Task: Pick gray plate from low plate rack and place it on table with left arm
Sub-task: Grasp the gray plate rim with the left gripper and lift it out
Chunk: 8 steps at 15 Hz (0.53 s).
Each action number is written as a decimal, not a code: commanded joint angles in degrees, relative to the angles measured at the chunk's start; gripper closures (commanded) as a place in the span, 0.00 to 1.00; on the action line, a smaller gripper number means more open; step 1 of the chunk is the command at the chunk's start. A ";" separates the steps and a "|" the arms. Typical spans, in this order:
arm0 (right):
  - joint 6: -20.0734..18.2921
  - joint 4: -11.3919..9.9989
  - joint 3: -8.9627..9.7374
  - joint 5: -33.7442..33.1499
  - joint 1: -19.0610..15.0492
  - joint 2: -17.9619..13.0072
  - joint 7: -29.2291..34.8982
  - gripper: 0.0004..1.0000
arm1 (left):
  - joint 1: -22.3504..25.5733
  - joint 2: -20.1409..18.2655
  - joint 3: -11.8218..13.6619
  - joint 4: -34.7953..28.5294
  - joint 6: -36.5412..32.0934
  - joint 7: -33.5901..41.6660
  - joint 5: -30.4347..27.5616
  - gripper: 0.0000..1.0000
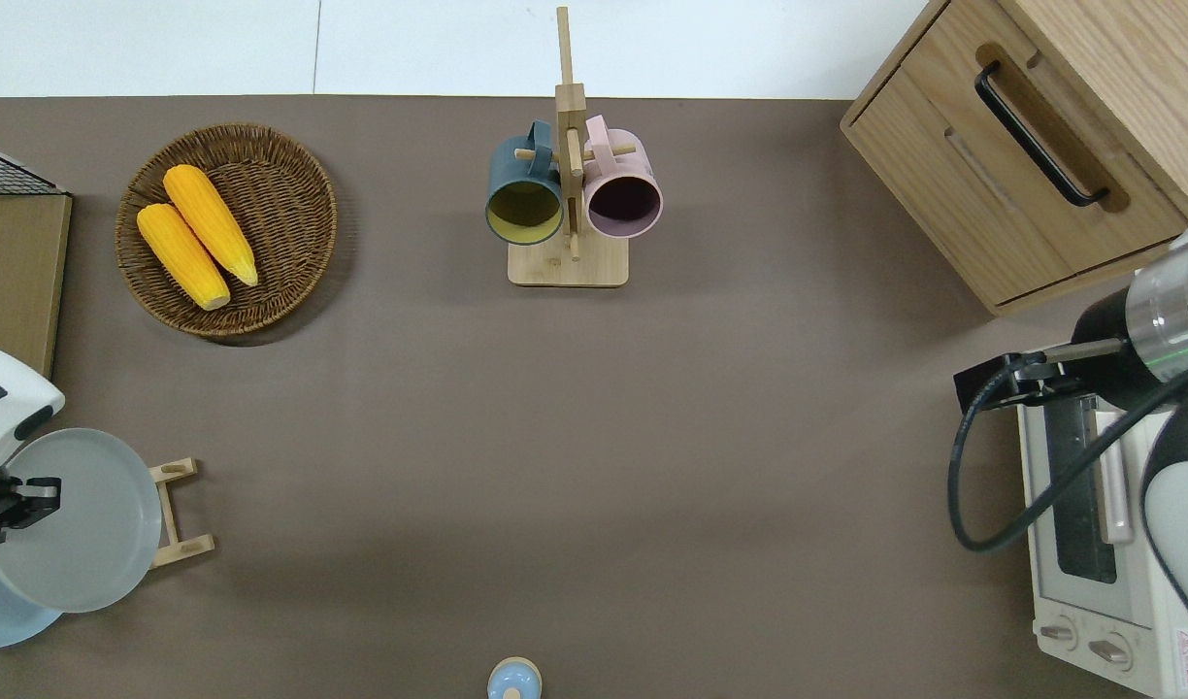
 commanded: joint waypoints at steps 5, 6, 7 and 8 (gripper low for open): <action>-0.82 0.55 1.34 -0.38 -1.47 -0.14 0.73 0.02 | -0.67 -1.10 -1.95 2.75 -3.43 -0.28 -6.23 1.00; -0.82 0.55 1.34 -0.38 -1.47 -0.14 0.73 0.02 | -0.67 -1.10 -1.95 2.75 -3.17 -0.28 -8.78 1.00; -0.82 0.55 1.34 -0.38 -1.47 -0.14 0.73 0.02 | -0.67 -1.19 -1.95 2.75 -2.56 -0.28 -11.76 1.00; -0.82 0.55 1.34 -0.38 -1.47 -0.14 0.73 0.02 | -0.67 -1.19 -1.95 2.75 -2.29 -0.37 -14.66 1.00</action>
